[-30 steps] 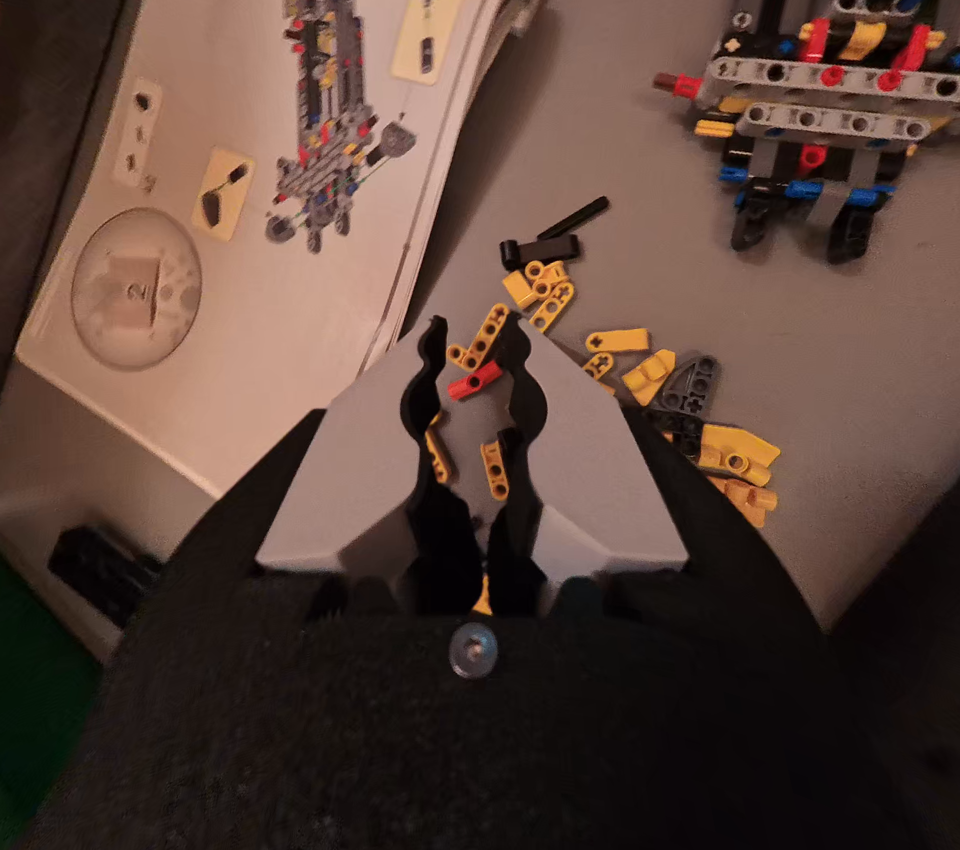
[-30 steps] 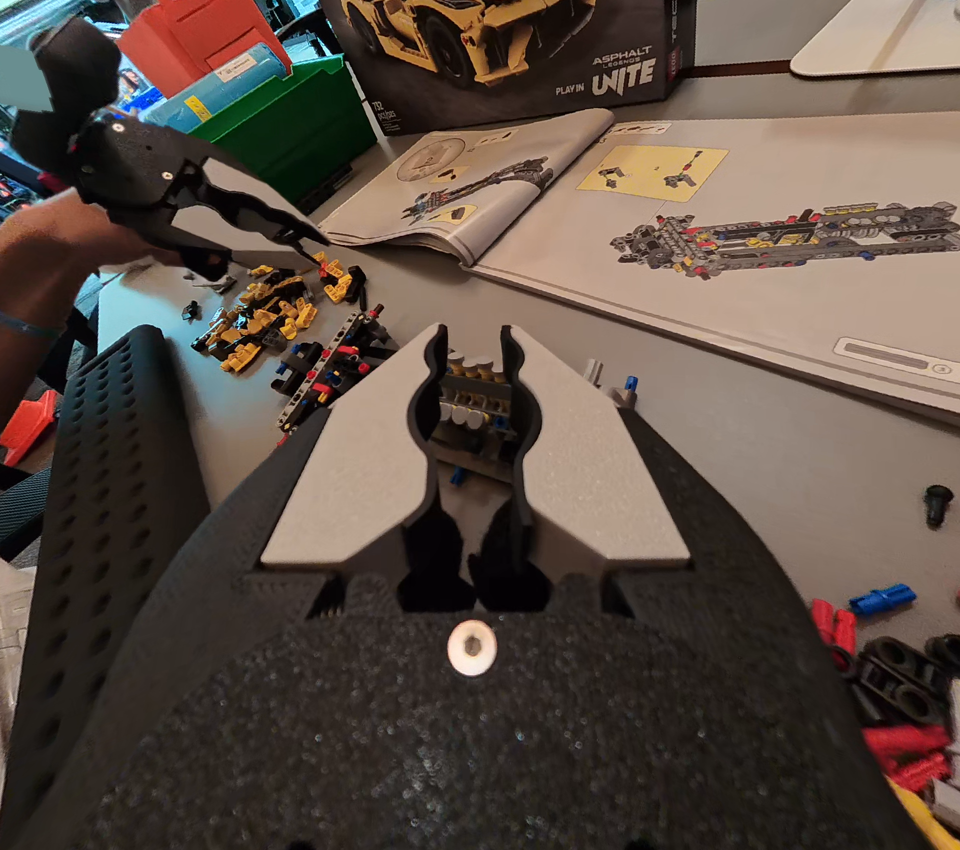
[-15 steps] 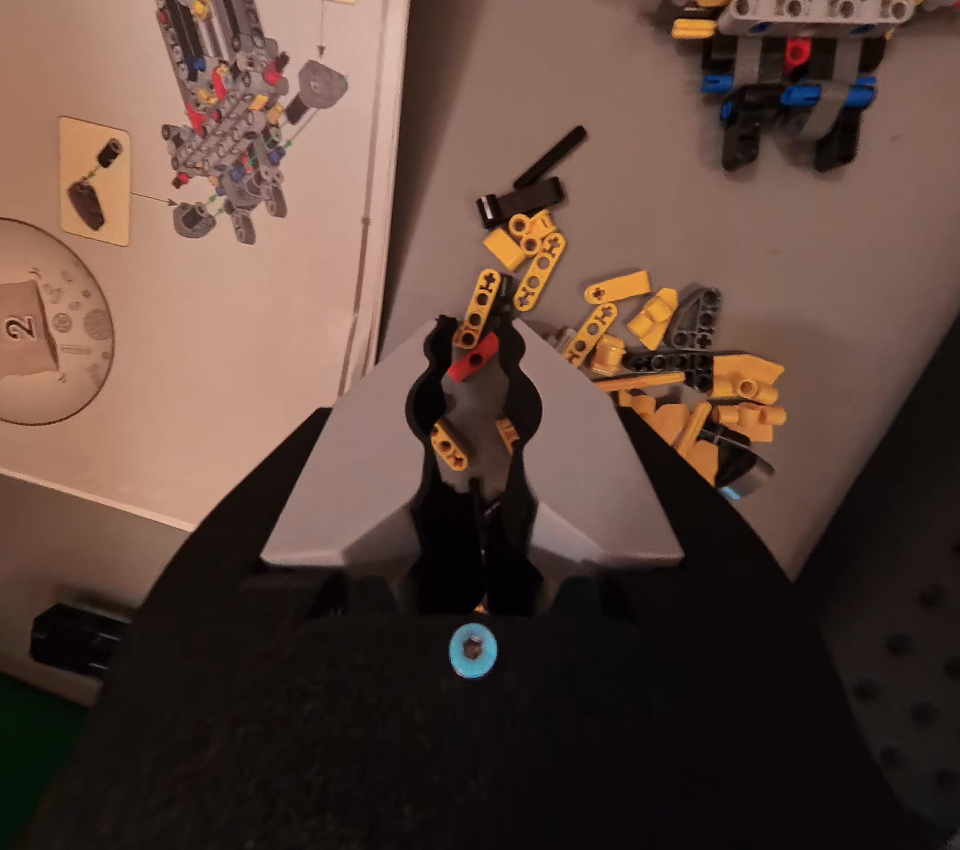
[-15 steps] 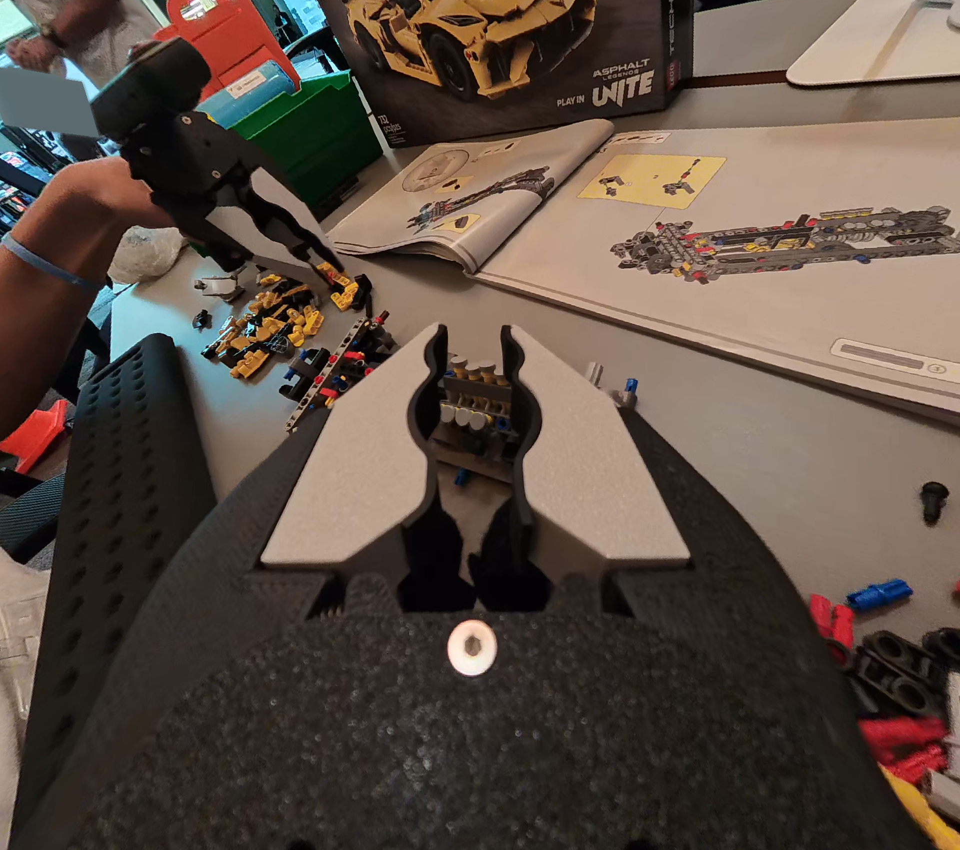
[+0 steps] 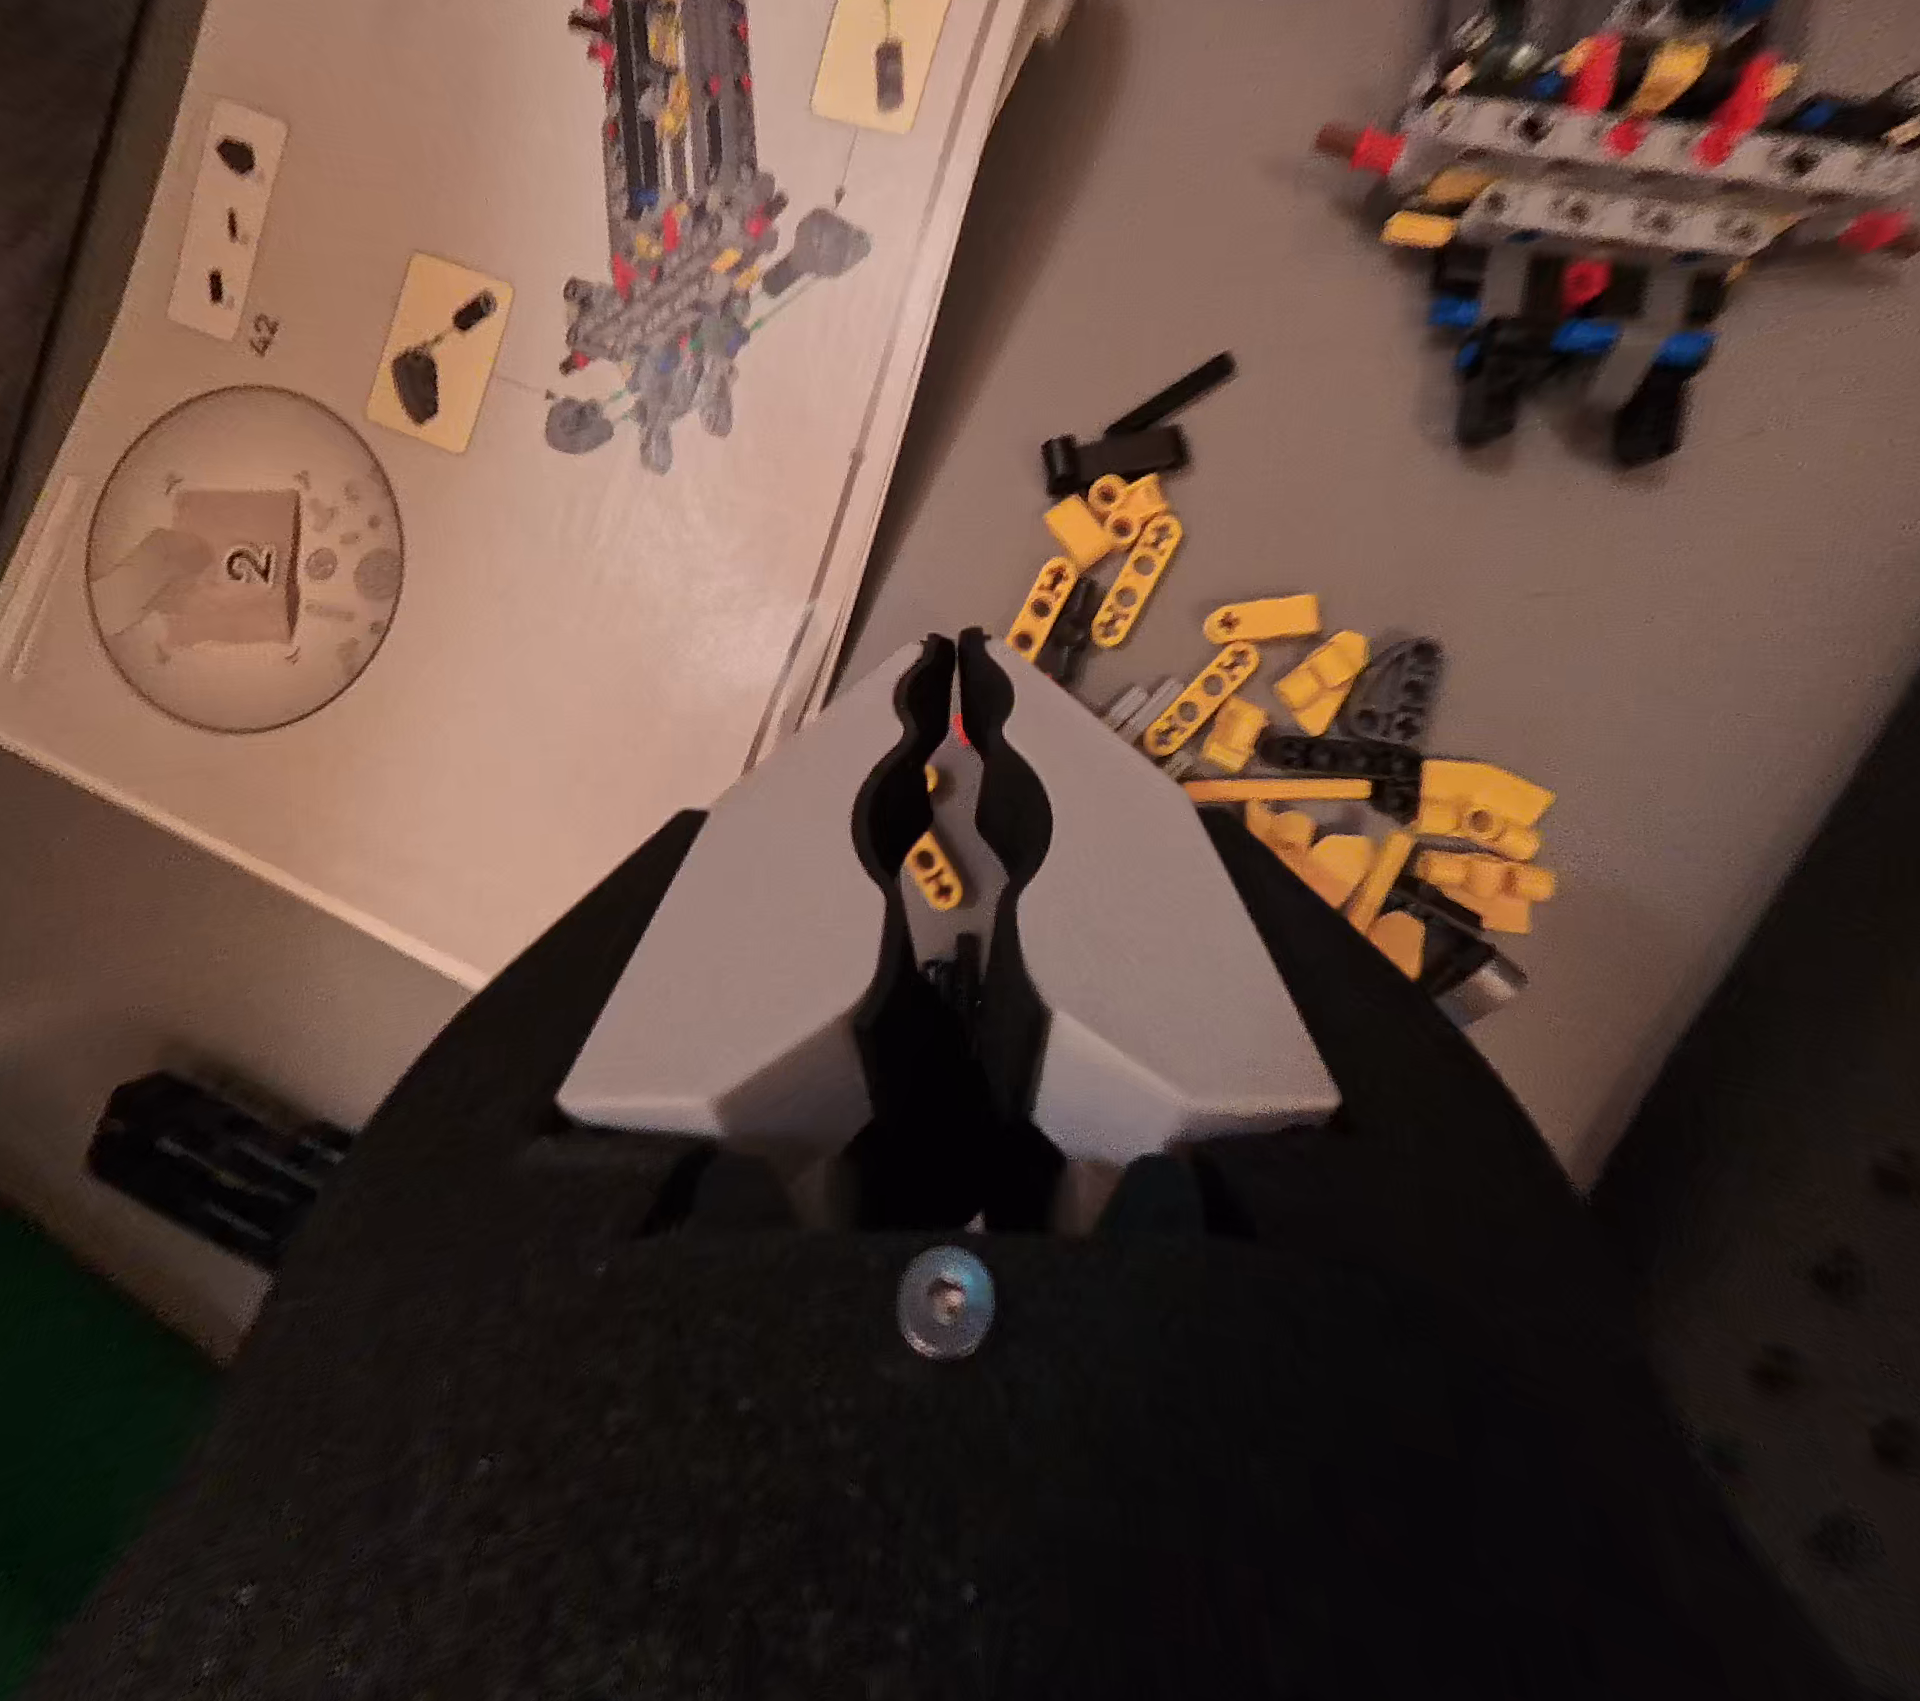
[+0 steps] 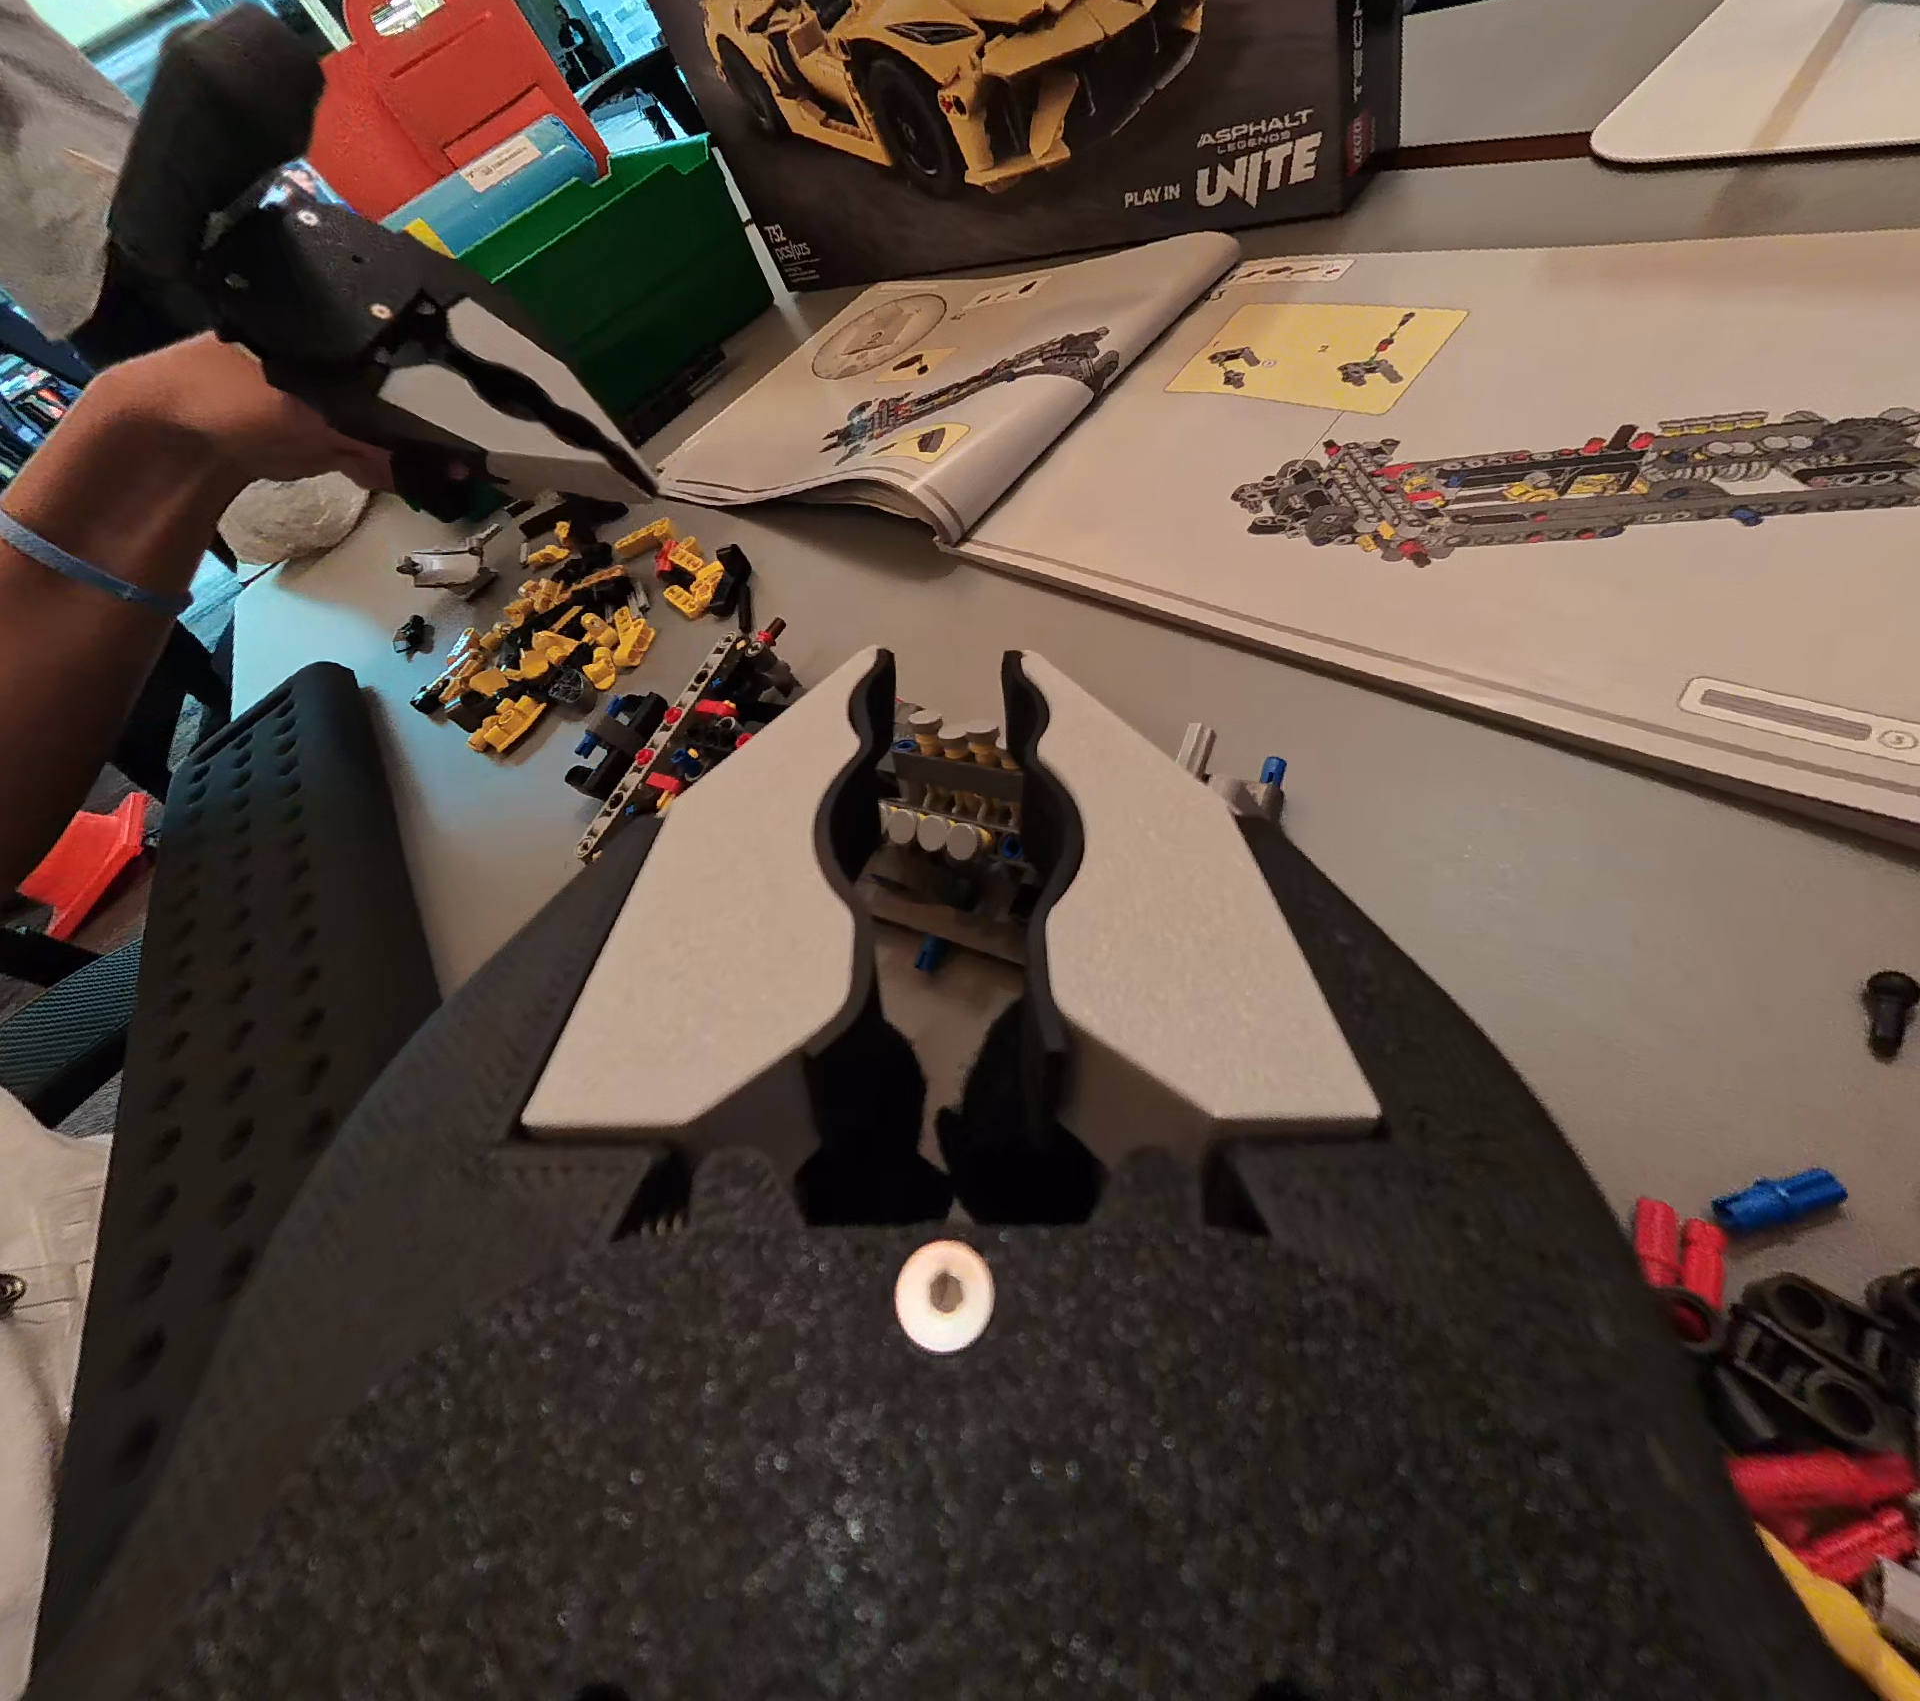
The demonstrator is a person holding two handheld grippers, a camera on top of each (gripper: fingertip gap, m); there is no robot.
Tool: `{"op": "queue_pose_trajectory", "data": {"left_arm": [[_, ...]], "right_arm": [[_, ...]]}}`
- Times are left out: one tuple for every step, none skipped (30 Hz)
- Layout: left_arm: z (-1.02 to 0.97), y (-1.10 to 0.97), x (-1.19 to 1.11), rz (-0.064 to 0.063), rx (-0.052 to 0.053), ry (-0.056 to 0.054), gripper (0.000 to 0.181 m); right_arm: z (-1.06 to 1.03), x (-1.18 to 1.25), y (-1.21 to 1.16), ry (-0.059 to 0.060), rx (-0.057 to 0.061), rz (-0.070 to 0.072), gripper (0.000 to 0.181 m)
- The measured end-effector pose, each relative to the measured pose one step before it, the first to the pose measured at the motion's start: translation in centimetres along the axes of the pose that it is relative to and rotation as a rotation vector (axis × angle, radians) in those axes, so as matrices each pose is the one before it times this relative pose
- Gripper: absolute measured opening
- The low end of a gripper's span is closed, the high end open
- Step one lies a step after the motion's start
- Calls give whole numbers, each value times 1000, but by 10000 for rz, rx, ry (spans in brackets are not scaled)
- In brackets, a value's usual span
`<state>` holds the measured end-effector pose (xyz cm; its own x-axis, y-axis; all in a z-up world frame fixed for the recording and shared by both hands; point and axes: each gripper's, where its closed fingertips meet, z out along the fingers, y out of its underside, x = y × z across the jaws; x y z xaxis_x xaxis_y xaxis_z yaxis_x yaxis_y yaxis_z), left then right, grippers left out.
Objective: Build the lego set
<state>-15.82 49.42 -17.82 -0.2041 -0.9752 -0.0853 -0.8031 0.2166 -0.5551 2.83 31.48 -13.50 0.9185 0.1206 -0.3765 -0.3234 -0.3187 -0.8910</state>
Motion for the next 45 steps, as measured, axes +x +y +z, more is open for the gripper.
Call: {"op": "queue_pose_trajectory", "data": {"left_arm": [[-178,-443,512,25,304,271,0],[49,-242,514,162,90,267,2],[243,-38,72,223,-115,-6,5],[345,180,-12,242,-279,-19,10],[361,297,151,231,-348,123,13],[316,146,-60,174,-234,39,13],[233,15,-4,112,-127,117,14],[169,15,181,67,-105,255,13],[123,5,118,54,-88,206,13],[112,97,185,85,-127,219,12],[132,139,58,99,-150,109,12],[163,160,-4,99,-160,53,11],[180,205,55,81,-183,71,10],[67,-56,95,48,-17,79,8],[22,-30,-66,43,-23,-34,7],[59,142,-10,31,-99,-16,5],[6,11,68,-24,3,24,5],[-3,31,100,-49,1,44,5],[-20,67,168,-61,-7,77,5],[-42,90,258,-55,-8,120,5],[-34,79,140,-30,3,39,5],[-12,57,96,-10,10,8,7],[0,52,60,22,2,-18,8],[3,88,40,39,-27,-12,9],[-27,99,-87,43,-53,-78,12],[-133,-58,-257,12,67,-157,13],[-194,-152,-250,-34,130,-113,13],[-176,-144,-164,-77,100,-34,13],[-96,-45,-102,-62,8,-12,14],[-15,92,19,14,-92,22,15],[55,185,113,98,-136,40,16],[82,175,105,115,-113,21,16],[83,156,202,61,-90,95,16],[100,78,105,0,-56,60,16],[108,20,-51,-9,-21,-24,16],[133,81,-25,6,-51,-14,16],[69,11,-5,16,-13,0,13],[8,18,-4,39,-35,-10,11],[-27,41,0,39,-56,-22,5],[-78,41,-172,22,-34,-140,5],[-251,-155,-444,-64,141,-284,5],[-406,-264,-443,-216,274,-231,5],[-536,-229,-408,-305,302,-163,5],[-647,-137,-698,-325,331,-328,5],[-699,-27,-1044,-437,353,-489,6]], "right_arm": [[52,-28,55,-15,-27,-2,20],[65,-29,53,-12,-35,-11,19],[69,-35,75,-20,-46,-9,20],[49,-47,71,-12,-48,-16,20],[11,-26,49,10,-22,-33,20],[-25,-9,-14,20,12,-37,19],[-45,6,-29,22,20,-19,19],[-58,47,-44,28,28,5,19],[-68,70,-64,21,41,30,19],[-74,76,-75,13,41,44,19],[-65,78,-79,12,49,44,19],[-54,44,-78,-5,49,49,19],[-43,7,-54,-22,31,43,19],[-19,-3,-30,-10,12,15,19],[-1,2,1,0,-1,-4,19],[27,-27,16,-8,-11,-12,20],[45,-25,70,-5,-39,-18,20],[54,-14,84,2,-53,-18,20],[50,-36,40,-5,-28,-26,20],[38,-27,47,-1,-23,-30,20],[15,-14,34,7,-29,-20,20],[11,-23,9,-8,-4,-9,20],[4,-28,-1,-13,3,1,20],[4,8,13,-1,-7,5,20],[0,-8,-9,-8,4,10,20],[-7,-23,-23,-17,10,5,19],[-3,-4,14,2,-7,-4,20],[-1,8,9,8,-4,-8,20],[-2,-19,-9,0,7,-6,19],[8,4,13,0,-5,1,19],[8,1,35,-7,-19,13,20],[4,-14,14,-14,-8,13,20],[-6,-5,-9,2,5,-10,19],[-12,14,-19,20,10,-21,19],[-12,13,-1,3,9,3,19],[4,-14,6,-15,-5,23,19],[10,14,9,-3,-9,9,20],[2,1,-10,5,3,-9,20],[-5,-3,3,1,3,-7,19],[9,-5,33,-3,-11,1,20],[1,-4,13,-3,-11,3,20],[4,-2,-8,-3,6,-2,19],[-8,5,-14,3,6,-7,19],[-10,8,-10,8,3,-4,19],[-6,0,-25,-2,12,2,19]]}}
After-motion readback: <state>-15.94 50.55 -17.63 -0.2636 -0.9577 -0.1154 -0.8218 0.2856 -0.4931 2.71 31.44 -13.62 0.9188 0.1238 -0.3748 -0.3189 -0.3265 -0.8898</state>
